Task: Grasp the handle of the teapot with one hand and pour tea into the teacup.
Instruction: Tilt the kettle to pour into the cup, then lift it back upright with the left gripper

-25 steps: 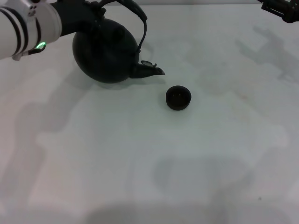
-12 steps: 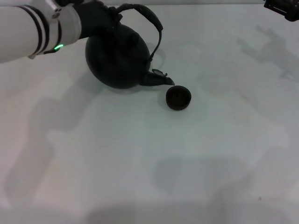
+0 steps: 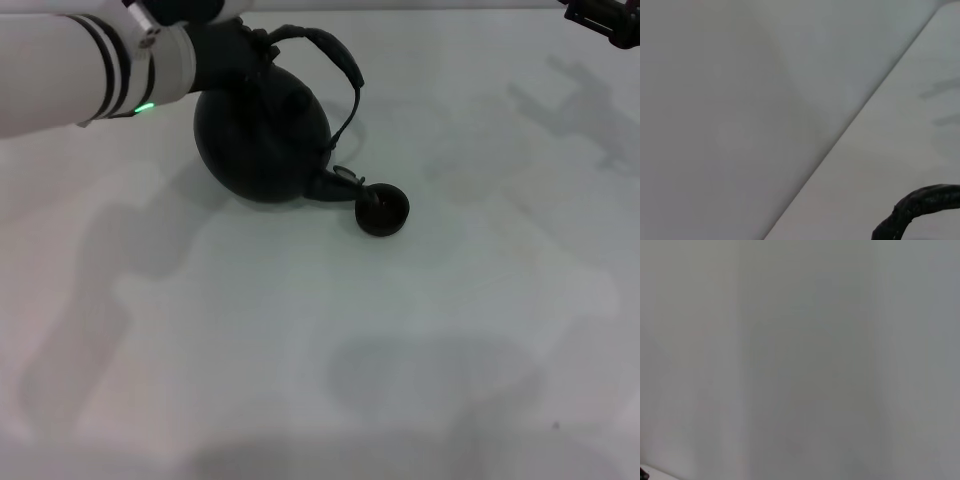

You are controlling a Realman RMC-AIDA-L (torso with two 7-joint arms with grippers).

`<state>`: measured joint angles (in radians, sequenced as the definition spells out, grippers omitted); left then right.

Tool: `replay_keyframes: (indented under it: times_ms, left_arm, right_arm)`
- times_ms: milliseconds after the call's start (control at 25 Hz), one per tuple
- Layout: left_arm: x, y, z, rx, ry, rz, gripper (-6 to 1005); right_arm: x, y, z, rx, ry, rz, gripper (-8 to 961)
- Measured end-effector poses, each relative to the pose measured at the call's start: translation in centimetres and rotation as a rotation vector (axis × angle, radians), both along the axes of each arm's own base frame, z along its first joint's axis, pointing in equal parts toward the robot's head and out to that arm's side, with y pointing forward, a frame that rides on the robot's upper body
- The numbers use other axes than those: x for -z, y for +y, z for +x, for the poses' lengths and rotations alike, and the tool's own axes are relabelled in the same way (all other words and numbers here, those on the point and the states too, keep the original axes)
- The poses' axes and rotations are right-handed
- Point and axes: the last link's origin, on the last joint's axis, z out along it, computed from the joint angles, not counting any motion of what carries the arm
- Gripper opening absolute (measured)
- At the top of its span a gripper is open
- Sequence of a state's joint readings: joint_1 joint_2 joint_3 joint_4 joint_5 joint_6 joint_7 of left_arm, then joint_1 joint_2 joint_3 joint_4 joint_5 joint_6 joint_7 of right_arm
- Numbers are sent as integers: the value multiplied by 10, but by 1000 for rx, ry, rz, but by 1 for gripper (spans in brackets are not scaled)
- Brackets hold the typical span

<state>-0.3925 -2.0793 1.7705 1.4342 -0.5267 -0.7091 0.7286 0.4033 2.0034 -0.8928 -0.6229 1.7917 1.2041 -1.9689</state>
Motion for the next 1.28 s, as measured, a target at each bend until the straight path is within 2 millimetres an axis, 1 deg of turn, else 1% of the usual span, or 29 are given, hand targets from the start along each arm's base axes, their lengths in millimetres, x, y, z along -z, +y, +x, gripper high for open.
replay_keyframes:
  times_ms: [200,440,920,1280]
  left_arm:
    - [3,-1,7,13,40,12,123]
    - [7,-2,10,38,98,19,123]
    - [7,-2,17,56,102,17,122]
    - [5,-1,20,71,135,29,120]
  right_arm:
    - [0,0,0,1,0,-1,841]
    - [1,0,0,1,1,-1,841]
    - [4,0,0,-1,-1,-5,841]
    - [4,1,-1,-3,0,-6,841]
